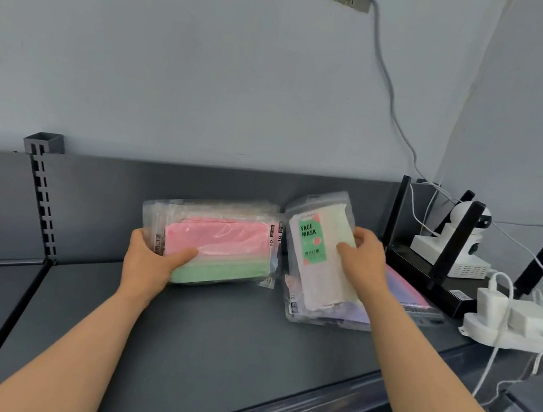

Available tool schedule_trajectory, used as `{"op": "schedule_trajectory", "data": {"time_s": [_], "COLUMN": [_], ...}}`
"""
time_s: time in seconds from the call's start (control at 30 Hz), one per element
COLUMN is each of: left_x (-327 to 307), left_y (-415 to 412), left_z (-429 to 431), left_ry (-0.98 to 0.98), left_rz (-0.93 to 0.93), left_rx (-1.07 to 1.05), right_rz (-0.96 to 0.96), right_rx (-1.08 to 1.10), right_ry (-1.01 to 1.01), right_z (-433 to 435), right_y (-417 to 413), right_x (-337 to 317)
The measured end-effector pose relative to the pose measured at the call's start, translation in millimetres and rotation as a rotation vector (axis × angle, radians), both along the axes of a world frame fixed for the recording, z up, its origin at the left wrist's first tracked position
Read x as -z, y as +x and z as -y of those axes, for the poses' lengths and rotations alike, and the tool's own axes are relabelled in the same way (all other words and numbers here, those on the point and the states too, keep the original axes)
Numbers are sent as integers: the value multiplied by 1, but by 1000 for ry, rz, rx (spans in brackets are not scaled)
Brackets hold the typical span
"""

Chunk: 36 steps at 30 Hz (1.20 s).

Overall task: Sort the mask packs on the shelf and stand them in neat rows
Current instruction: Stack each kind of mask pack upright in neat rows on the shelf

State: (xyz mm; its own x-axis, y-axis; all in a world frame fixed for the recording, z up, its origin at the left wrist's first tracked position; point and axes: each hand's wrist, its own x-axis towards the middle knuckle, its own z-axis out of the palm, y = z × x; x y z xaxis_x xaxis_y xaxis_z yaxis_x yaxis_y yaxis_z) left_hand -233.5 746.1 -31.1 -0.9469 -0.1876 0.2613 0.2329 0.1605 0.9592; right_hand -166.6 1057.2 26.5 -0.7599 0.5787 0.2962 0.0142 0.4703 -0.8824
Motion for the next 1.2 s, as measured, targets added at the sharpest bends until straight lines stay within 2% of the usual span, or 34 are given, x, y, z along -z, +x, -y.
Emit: {"op": "schedule_trajectory", "data": {"time_s": [0.07, 0.2, 0.33, 0.53, 0.67, 0.77, 0.9, 1.0, 1.07, 1.13, 1.2], "left_x": [0, 0, -1, -4, -6, -7, -7, -6, -6, -6, -6], "left_y": [1, 1, -1, 2, 2, 2, 4, 1, 0, 1, 0], "left_z": [1, 7, 13, 13, 14, 15, 15, 15, 17, 17, 18], "left_ry": [7, -11, -49, -77, -93, -96, -155, -268, -266, -201, -161], "left_rz": [-6, -26, -21, -48, -61, -71, -98, -144, -155, -114, -90], "left_rx": [22, 67, 111, 125, 126, 130, 132, 58, 66, 92, 89], "right_rz": [-120, -340, -409, -430, -541, -423, -160, 55, 151, 209, 180], "right_rx": [-19, -91, -210, -279, -301, -392, -502, -622, -690, -743, -749], "right_ry": [-24, 58, 244, 699, 763, 824, 903, 806, 754, 724, 629], "right_z": [6, 17, 39, 83, 96, 105, 115, 119, 123, 125, 120], "right_y": [1, -6, -30, -80, -98, -106, -113, -109, -106, -104, -102], "right_x": [-17, -56, -83, -97, -105, -102, -83, -73, -69, -68, -68]}}
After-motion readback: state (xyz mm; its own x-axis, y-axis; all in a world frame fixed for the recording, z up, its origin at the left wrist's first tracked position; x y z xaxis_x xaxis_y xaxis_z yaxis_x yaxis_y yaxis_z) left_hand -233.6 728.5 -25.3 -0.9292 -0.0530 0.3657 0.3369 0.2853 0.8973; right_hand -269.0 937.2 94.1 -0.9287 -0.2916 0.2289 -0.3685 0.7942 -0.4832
